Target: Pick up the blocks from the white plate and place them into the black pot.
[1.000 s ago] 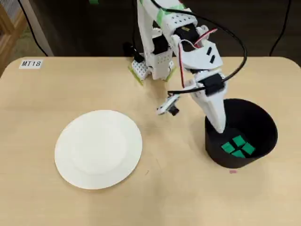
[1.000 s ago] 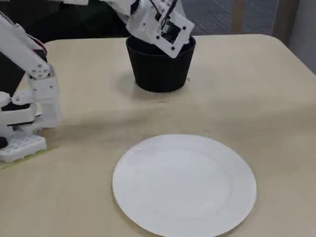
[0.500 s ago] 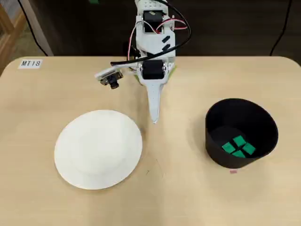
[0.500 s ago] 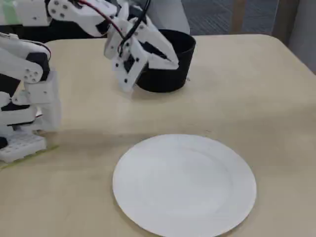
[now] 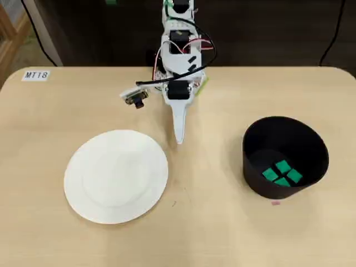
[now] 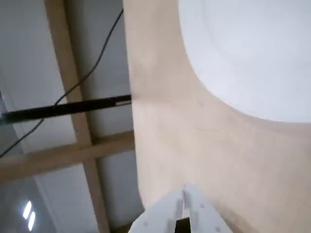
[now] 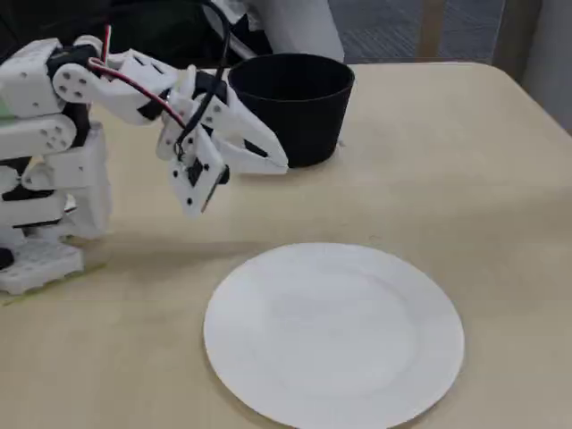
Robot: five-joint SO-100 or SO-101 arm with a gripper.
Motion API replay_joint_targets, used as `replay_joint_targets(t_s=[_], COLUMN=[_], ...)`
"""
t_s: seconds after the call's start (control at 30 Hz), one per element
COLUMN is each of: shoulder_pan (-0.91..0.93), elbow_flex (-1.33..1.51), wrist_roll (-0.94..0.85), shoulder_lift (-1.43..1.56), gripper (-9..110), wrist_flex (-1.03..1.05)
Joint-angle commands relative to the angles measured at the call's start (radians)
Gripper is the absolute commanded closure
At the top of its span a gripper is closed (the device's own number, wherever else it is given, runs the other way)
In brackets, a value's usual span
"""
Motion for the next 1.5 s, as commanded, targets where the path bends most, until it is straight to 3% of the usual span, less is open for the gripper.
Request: replay_joint_targets(t_s=[0.0, 1.47], shoulder_pan=[0.012, -0.012], elbow_flex=[0.032, 0.032], wrist_roll=[-0.018, -0.02], shoulder_lift=[0.012, 0.014], gripper=[104, 104], wrist_flex=[0.02, 0.044])
